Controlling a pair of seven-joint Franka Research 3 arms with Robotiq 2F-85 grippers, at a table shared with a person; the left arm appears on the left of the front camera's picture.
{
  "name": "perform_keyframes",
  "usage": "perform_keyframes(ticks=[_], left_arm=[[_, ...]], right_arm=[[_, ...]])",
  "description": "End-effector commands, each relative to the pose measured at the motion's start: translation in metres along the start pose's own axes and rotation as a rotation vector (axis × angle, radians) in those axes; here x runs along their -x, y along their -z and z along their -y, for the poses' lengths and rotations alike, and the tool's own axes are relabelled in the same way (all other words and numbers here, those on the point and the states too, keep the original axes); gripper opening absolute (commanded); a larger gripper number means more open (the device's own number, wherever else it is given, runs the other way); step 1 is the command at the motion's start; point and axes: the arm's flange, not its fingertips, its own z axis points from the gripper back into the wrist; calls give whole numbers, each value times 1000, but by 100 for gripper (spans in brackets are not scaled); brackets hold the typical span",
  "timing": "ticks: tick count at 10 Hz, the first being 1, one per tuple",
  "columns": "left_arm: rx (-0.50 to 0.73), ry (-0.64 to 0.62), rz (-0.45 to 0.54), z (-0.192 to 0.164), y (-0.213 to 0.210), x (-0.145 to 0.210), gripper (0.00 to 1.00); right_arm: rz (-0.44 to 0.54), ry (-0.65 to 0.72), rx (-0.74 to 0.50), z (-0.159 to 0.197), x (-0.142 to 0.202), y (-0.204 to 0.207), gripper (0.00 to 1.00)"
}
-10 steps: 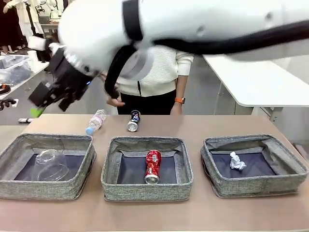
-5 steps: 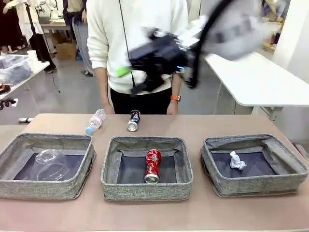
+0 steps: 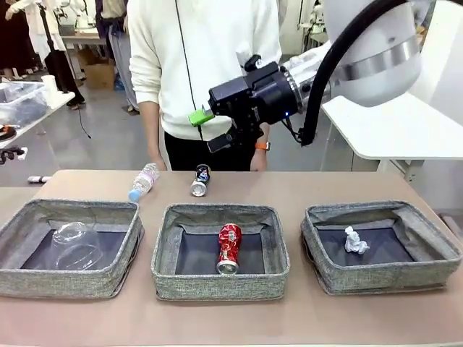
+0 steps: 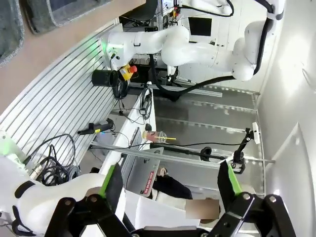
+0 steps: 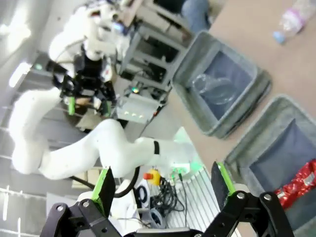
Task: Sort the waste into the appropriate baskets.
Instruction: Place the picked waste into the Fabric basket indicated by the person.
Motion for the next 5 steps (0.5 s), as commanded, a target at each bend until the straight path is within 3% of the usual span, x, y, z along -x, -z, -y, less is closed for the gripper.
perform_keyframes(ticks=[1, 2, 4, 5], left_arm=[[-35, 27, 79, -11, 8, -13, 100], [1, 60, 72, -20, 13, -26, 100], [23, 114, 109, -30, 27, -42, 100], [9, 145, 154, -35, 32, -52, 100]], right_arm=[[91, 178, -18, 33, 1, -28, 100], [166, 260, -48, 42, -2, -77, 100], [167, 448, 17, 60, 13, -173, 100], [153, 467, -42, 64, 25, -219, 100]])
